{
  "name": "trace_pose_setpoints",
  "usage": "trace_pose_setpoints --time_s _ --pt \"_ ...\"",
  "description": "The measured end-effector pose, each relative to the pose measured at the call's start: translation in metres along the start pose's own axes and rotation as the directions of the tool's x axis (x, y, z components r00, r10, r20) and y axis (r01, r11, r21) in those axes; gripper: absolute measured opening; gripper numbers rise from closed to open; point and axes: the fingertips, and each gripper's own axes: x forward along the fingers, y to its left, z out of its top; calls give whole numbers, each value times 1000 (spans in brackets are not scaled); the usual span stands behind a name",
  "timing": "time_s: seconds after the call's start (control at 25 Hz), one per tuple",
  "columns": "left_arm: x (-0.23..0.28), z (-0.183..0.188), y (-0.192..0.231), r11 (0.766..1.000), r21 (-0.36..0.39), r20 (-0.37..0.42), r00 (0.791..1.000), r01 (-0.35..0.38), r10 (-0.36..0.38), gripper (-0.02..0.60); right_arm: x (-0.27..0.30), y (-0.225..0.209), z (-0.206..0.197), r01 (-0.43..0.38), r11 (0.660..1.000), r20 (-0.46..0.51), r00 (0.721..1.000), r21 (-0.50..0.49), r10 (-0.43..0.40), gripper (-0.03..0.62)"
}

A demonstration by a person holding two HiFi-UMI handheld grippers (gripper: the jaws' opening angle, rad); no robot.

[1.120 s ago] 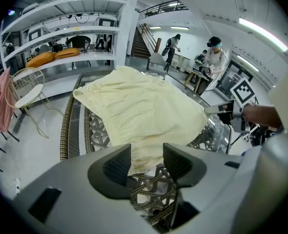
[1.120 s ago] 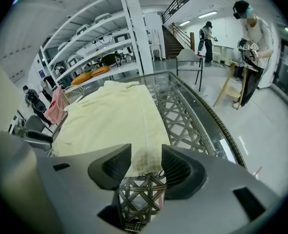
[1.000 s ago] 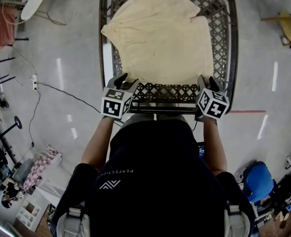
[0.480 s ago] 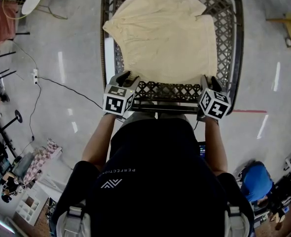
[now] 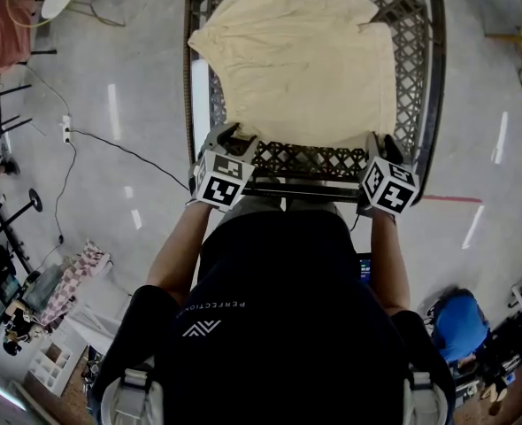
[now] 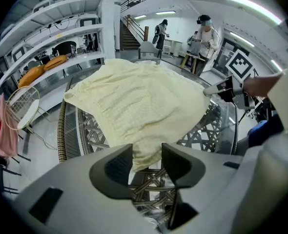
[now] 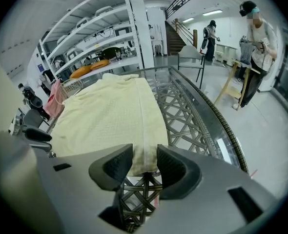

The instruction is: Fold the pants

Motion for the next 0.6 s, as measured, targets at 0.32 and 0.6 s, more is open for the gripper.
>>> trace_pose_setpoints --time_s 0.32,0.6 --pt "2 -1 3 997 16 -40 996 -78 79 154 1 -2 0 33 998 -3 999 -54 -33 118" --pt "3 -1 -1 998 -63 -78 997 -16 11 35 2 7 0 -5 999 -7 1000 -49 5 67"
